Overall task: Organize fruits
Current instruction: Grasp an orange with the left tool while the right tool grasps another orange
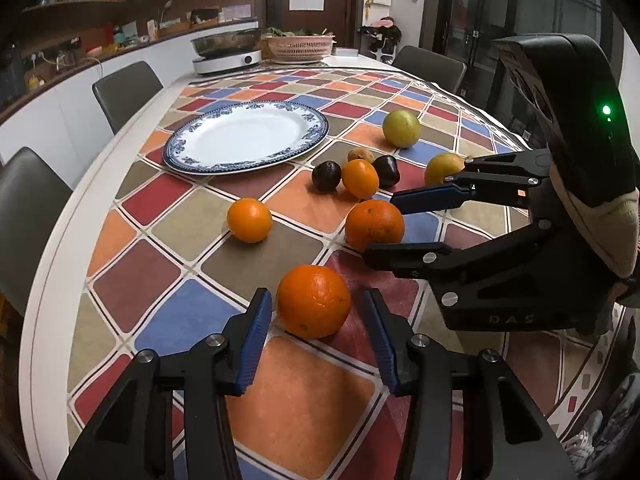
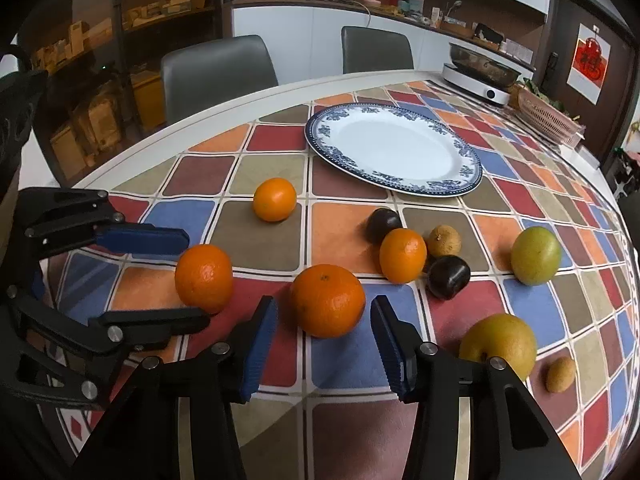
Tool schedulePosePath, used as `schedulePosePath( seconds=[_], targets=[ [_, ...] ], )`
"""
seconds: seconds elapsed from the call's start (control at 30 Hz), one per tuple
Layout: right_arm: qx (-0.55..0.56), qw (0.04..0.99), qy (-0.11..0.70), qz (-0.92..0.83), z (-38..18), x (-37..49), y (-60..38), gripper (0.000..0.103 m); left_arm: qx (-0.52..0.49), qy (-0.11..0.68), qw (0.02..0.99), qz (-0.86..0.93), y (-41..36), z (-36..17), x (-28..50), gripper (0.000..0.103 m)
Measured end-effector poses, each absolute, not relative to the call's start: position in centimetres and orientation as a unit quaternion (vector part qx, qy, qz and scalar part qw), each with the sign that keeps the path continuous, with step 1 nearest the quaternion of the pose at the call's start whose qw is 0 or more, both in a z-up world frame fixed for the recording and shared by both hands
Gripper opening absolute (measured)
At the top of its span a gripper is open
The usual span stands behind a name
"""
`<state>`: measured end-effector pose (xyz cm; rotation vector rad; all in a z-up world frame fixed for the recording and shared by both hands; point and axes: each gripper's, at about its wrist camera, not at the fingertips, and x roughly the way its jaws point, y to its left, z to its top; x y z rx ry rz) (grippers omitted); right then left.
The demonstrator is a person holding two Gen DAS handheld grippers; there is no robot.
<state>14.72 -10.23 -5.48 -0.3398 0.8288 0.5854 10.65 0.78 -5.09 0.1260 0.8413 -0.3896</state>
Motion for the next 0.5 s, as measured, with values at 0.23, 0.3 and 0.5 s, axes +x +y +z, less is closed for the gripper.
schedulePosePath(
  seconds=[0.23,0.3,0.5],
  targets=[
    [-0.141,0.854,0.414,0.281,-5.9,15.7,-10.3,0.046,0.03,0.418,0.889,-0.184,1.4,-5.4,11.5,0.041],
    [-0.137,0.853,0.419,0.281,-6.1,15.8,-10.3,0.046,0.02,0.419,0.889,-0.184,1.6,-5.5,11.7,0.041],
    [-0.127,0.852,0.425,0.277,-6.2,16.0,-10.3,0.043,0.006,0.421,0.889,-0.18,1.6,-5.6,12.2,0.041]
  ],
)
